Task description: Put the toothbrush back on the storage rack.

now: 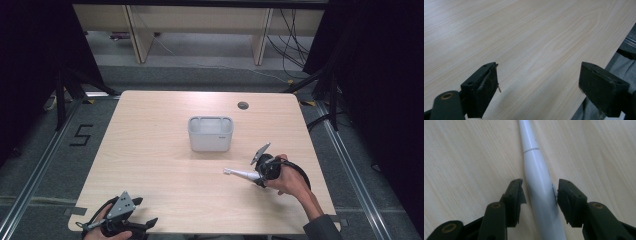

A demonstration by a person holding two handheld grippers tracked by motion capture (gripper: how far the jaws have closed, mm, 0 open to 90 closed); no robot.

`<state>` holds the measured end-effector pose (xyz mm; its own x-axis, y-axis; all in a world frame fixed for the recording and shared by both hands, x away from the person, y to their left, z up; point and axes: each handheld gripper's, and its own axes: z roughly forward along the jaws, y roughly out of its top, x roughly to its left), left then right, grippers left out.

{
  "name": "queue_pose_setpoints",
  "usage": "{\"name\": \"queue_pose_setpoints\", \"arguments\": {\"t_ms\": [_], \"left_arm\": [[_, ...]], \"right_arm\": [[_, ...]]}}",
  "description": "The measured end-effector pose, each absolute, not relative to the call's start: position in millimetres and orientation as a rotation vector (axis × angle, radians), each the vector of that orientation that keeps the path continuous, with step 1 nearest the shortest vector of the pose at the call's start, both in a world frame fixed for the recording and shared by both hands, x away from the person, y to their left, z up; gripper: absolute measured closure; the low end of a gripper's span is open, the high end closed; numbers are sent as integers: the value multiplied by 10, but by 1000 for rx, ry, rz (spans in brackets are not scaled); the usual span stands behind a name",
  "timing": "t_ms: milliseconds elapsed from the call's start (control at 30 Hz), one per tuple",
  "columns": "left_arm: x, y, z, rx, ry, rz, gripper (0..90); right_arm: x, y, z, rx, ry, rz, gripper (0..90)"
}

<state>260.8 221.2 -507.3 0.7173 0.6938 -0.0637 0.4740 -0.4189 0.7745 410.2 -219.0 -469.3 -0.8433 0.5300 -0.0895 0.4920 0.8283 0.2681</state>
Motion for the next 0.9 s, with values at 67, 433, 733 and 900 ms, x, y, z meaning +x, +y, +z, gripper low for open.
{"name": "queue_pose_setpoints", "arguments": {"t_ms": [67,433,733,900], "left_arm": [[2601,2196,-5080,2066,894,328,151],[2603,2200,-5075,2078,898,324,151],[2602,2201,-5074,2075,896,326,151],[2603,2202,-5076,2078,892,331,151]], "right_arm": [[4125,-2188,-4698,804,2865,334,576],[4238,-2149,-4716,782,2952,218,626],[4299,-2065,-4732,801,2990,130,662],[4336,-2051,-4733,777,3006,86,664]]}}
